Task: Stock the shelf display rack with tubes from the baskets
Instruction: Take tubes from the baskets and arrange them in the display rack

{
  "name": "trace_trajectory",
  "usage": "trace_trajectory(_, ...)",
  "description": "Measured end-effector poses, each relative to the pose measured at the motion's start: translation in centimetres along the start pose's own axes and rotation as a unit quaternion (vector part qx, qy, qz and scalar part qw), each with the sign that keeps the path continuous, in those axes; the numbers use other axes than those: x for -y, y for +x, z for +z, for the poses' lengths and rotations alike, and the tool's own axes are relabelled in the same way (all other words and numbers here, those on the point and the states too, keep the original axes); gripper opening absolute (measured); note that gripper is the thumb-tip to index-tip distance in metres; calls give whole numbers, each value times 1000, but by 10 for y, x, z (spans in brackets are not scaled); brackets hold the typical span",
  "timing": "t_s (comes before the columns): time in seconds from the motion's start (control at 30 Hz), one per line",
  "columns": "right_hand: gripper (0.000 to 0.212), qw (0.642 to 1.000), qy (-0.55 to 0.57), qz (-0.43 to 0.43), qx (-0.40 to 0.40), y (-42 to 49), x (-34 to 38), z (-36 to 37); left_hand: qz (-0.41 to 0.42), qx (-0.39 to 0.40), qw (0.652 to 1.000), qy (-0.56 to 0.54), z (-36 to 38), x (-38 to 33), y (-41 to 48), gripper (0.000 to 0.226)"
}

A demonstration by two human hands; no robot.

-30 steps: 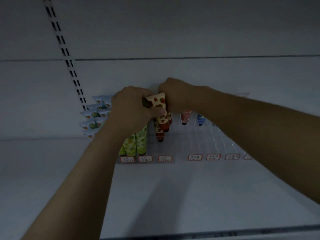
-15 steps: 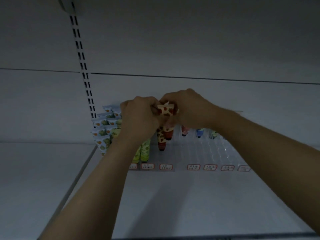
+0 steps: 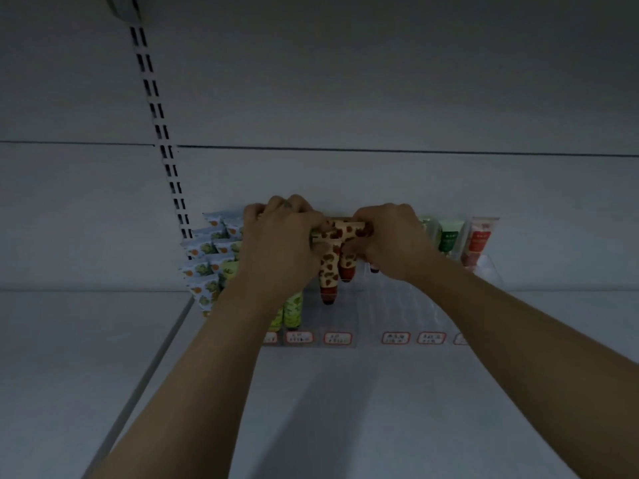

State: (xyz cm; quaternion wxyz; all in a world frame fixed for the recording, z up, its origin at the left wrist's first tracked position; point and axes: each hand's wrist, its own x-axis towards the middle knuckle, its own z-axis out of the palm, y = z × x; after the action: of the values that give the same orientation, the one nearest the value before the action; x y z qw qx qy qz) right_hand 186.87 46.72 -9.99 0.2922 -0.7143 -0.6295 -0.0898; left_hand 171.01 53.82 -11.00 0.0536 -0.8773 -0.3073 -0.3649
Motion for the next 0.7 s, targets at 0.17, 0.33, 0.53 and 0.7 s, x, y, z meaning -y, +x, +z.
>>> trace_trajectory(0.17,17,999,-44,-4,-23,4,-1,9,-1,-3,1000,3,3,0,-2,10)
trace_trajectory(0.33,15,998,0,25,-65,-6,2,14,-4,0,1000,-10,3,2,-4,27)
trace_trajectory(0.53,11,998,-44,24,-32,3,8,15,-23,16,1000,5,3,2,-5,34)
trace_trajectory(0.7,20,996,-34,42,-69,0,10,28,-20,25,999,15,3,1,-7,35)
